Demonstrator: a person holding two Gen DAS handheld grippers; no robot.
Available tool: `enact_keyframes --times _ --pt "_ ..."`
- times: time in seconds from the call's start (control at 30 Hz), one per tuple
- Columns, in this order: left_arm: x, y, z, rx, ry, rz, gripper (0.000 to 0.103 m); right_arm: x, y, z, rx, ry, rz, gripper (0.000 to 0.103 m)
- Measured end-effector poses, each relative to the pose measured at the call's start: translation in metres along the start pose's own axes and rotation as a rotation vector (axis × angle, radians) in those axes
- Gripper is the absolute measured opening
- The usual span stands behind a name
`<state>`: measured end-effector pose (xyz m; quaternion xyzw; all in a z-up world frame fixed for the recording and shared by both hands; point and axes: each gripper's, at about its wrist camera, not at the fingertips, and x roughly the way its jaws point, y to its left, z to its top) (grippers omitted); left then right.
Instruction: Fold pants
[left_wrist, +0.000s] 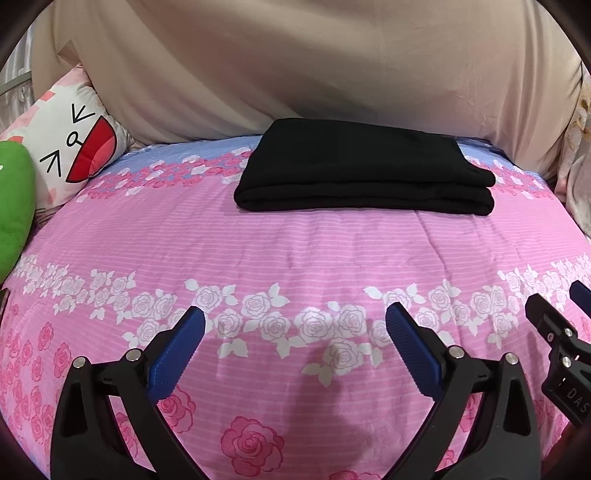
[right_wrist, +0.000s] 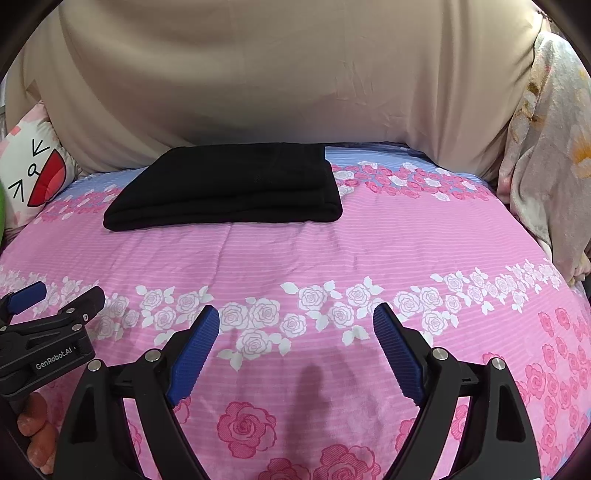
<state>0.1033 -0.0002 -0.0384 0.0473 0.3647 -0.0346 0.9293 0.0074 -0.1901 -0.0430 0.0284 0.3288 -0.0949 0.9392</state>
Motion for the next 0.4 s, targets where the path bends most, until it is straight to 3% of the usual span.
enact_keyframes --times 0.4 --pt "0.0018 -0.0008 0.0001 -0.001 0.016 0.034 0.096 -0.0002 -0.0043 -0.0002 -0.004 0.0 -0.003 0.086"
